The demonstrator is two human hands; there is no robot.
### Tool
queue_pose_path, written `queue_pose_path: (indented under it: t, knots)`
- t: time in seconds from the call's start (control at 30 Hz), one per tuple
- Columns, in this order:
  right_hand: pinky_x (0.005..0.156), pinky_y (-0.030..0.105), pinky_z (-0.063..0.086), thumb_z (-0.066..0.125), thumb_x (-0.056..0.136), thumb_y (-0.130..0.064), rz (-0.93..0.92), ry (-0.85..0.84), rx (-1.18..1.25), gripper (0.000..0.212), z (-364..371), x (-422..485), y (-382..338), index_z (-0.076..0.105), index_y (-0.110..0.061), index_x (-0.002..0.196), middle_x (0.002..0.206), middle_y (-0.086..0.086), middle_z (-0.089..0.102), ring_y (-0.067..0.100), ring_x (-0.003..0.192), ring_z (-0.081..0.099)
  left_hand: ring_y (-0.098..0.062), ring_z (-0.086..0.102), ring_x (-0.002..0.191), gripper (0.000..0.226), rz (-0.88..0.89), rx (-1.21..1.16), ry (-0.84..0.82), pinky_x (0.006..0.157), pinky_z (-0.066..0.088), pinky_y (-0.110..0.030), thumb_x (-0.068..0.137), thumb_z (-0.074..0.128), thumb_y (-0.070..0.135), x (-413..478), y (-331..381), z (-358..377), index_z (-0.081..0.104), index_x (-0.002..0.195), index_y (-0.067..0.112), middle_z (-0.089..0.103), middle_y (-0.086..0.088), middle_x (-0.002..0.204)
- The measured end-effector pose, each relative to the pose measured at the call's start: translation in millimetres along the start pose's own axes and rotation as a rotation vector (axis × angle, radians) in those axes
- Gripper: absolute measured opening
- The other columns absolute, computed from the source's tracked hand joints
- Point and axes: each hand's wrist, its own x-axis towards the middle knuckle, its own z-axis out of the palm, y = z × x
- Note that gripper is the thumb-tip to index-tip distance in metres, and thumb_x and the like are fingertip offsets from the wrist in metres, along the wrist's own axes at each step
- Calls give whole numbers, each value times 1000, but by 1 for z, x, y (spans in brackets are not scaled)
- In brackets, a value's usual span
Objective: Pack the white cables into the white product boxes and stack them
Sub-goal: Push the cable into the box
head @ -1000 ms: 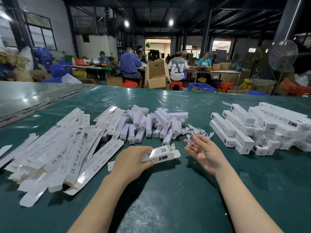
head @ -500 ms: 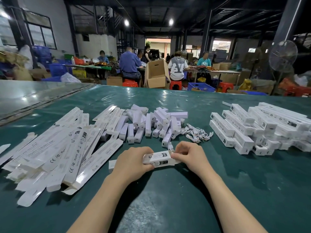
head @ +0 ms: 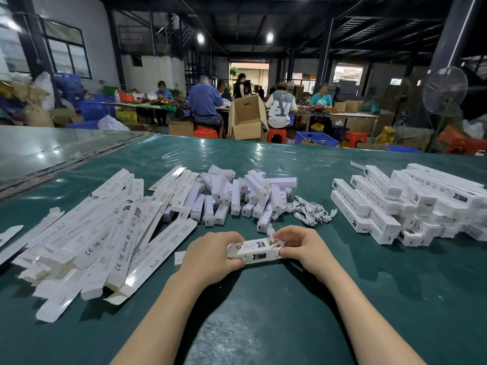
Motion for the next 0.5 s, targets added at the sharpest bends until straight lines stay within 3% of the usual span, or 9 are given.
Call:
queue_pose_path:
  t: [0.13, 0.3, 0.5]
  knots:
    - [66, 11, 48, 63, 70, 15, -56, 80, -59, 39, 3, 1, 2, 65, -23, 76, 82, -1, 69, 7, 67, 60, -8, 54, 102, 38, 10, -2, -12, 71, 37, -24, 77, 65, 39, 1, -1, -1, 58, 114, 41, 64, 17, 110]
    - [63, 8, 48, 65, 71, 14, -93, 143, -75, 33, 4, 3, 2, 65, -19, 78, 76, -5, 67, 1, 67, 62, -9, 55, 103, 38, 11, -20, -19, 76, 40, -25, 76, 68, 37, 2, -1, -1, 60, 113, 41, 65, 15, 109]
    - [64, 7, 45, 67, 70, 11, -146, 185, -161, 42, 6, 4, 4, 62, -31, 69, 70, -13, 65, 0, 64, 59, -9, 57, 101, 39, 2, -35, -34, 76, 43, -25, 75, 69, 36, 3, -1, -1, 61, 113, 42, 66, 15, 106]
